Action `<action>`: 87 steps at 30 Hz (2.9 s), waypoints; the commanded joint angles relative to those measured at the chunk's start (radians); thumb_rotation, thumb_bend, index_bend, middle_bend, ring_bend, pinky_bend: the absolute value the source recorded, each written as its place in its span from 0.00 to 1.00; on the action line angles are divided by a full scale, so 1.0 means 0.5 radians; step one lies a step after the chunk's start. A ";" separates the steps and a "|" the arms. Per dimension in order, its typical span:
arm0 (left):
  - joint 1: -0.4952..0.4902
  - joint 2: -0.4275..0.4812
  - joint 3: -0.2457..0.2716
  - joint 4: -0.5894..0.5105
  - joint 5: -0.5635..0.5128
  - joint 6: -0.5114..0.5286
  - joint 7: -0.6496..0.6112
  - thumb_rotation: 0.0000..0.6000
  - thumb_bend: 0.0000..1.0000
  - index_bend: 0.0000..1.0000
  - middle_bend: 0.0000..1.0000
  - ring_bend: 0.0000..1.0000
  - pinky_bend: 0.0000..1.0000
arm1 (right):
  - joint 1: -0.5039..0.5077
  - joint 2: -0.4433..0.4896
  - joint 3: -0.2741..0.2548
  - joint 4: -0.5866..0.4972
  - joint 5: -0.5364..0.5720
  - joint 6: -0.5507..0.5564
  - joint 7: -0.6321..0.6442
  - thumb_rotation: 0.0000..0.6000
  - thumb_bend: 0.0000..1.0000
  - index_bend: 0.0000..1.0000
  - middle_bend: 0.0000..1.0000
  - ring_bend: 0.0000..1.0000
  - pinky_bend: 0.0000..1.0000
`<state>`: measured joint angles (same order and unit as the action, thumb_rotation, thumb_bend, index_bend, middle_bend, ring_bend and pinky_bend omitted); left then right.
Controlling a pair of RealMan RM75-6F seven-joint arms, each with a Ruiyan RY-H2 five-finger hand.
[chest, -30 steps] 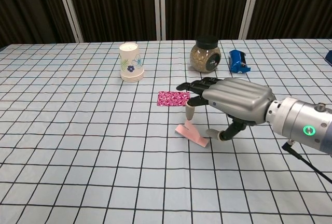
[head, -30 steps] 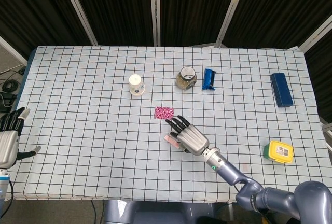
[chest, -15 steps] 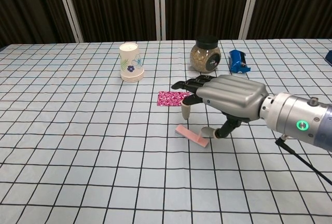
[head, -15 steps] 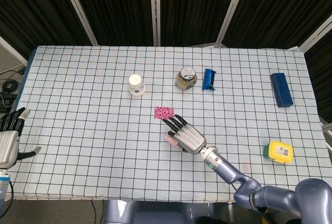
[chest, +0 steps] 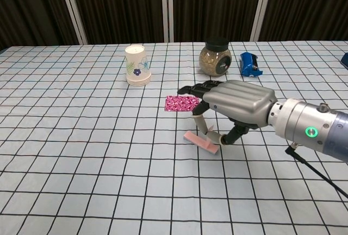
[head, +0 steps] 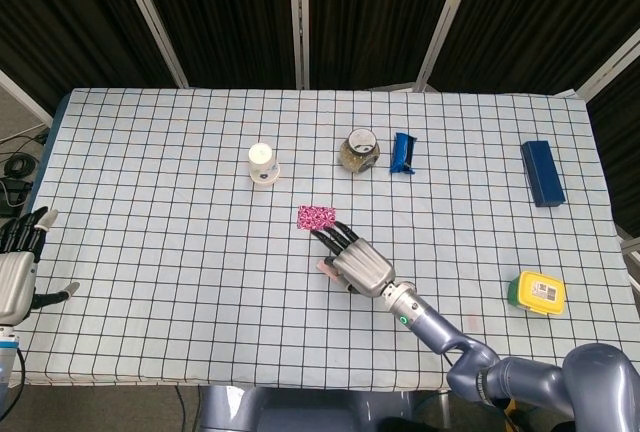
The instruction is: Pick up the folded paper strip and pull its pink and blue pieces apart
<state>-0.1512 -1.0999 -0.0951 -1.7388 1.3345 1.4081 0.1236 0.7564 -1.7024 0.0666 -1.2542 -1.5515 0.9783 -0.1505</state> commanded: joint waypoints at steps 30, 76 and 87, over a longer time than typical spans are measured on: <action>-0.280 -0.144 -0.050 -0.017 -0.066 -0.441 -0.093 1.00 0.00 0.00 0.00 0.00 0.00 | 0.163 0.269 0.387 -0.554 0.330 -0.023 -0.357 1.00 0.43 0.75 0.09 0.00 0.00; -1.254 -1.192 -0.543 0.248 -0.806 -0.886 0.137 1.00 0.29 0.41 0.00 0.00 0.00 | 0.418 0.386 0.573 -1.010 1.320 0.152 -0.838 1.00 0.44 0.76 0.10 0.00 0.00; -1.340 -1.194 -0.557 0.220 -0.976 -0.852 0.248 1.00 0.36 0.44 0.00 0.00 0.00 | 0.442 0.390 0.552 -1.015 1.338 0.168 -0.806 1.00 0.44 0.76 0.10 0.00 0.00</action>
<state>-0.8191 -1.6966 -0.3739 -1.6280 0.8491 0.9814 0.2457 0.9773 -1.5076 0.3430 -1.7617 -0.8826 1.0623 -0.5535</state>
